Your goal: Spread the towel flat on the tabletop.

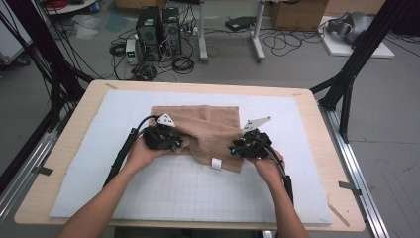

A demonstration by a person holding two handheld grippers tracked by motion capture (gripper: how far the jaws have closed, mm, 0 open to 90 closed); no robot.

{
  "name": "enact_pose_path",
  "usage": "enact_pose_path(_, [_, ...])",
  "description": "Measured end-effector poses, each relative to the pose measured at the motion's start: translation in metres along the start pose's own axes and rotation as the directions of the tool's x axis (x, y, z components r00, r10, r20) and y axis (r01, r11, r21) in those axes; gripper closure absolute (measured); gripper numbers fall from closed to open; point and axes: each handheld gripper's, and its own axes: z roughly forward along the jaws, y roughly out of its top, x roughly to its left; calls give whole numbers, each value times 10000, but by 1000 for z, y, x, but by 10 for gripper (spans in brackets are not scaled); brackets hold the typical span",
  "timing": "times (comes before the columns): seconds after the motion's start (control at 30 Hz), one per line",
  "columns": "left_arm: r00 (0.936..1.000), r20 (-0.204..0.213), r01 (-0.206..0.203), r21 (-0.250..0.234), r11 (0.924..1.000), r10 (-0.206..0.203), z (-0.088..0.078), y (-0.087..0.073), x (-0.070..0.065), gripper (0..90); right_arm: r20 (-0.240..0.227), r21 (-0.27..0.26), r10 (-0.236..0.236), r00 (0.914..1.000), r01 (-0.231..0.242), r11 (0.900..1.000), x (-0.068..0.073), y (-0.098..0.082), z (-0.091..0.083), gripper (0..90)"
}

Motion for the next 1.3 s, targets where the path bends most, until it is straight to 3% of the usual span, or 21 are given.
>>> enact_pose_path(0.17, [10000,26,73,-77,9999,-73,-2,0,1,854,38,-13,200,9998,-200,9998,-3,0,12,778])
enact_pose_path(0.33, [10000,47,-2,-434,9991,5,-17,-2,-2,862,-74,139,24,10000,-23,9999,-2,-1,14,893])
enact_pose_path(0.4, [10000,7,16,-549,9985,-16,-24,-6,-4,862,-102,195,-195,9998,197,9996,-1,-1,13,894])
enact_pose_path(0.77, [9997,-220,36,-1087,9941,-60,-64,-38,-7,863,-16,314,-457,9990,457,9985,4,-5,4,894])
enact_pose_path(0.93, [10000,18,56,-1155,9933,-54,-85,-53,-11,862,-94,258,-382,9992,384,9989,2,-10,1,893])
enact_pose_path(1.0, [9999,-34,-111,-1245,9922,107,-92,-58,-16,863,-148,288,-394,9991,398,9988,4,-11,0,886])
enact_pose_path(1.13, [9996,127,-221,-1273,9916,239,-102,-68,-21,860,-291,157,-465,9985,470,9988,8,-13,-6,829])
enact_pose_path(1.3, [9998,198,12,-1136,9935,10,-94,-70,-18,703,-757,-429,-803,9939,772,9961,19,-12,-18,733])
